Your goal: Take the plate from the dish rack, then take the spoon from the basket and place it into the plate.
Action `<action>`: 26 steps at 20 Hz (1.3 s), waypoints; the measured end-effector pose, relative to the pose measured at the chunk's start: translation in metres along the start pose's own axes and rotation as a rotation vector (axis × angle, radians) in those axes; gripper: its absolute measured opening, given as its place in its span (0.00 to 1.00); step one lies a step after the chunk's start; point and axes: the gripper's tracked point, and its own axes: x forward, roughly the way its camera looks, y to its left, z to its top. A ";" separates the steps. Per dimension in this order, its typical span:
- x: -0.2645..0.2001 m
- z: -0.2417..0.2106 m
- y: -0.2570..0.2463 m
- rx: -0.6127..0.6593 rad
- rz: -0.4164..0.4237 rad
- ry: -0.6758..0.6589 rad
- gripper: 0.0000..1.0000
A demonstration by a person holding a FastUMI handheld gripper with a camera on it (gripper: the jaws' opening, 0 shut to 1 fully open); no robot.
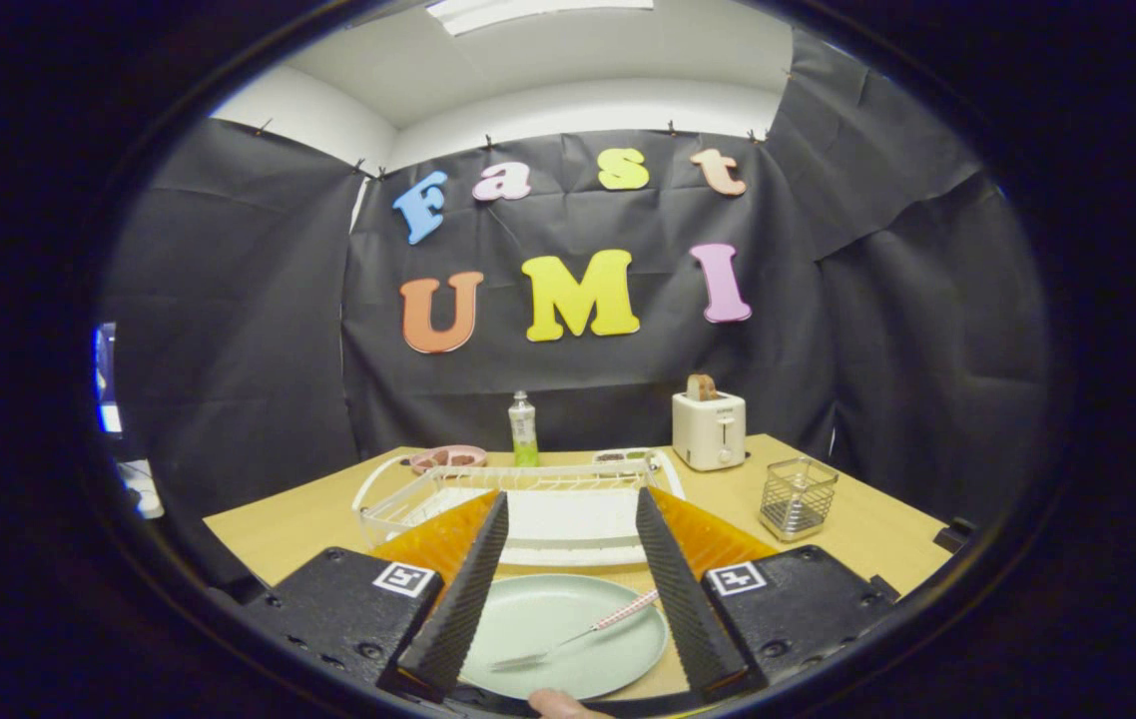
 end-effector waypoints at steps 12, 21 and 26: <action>-0.056 0.041 -0.036 0.056 -0.061 0.072 1.00; -0.070 0.045 -0.041 0.042 -0.061 0.074 1.00; -0.088 0.049 -0.038 0.052 -0.063 0.069 1.00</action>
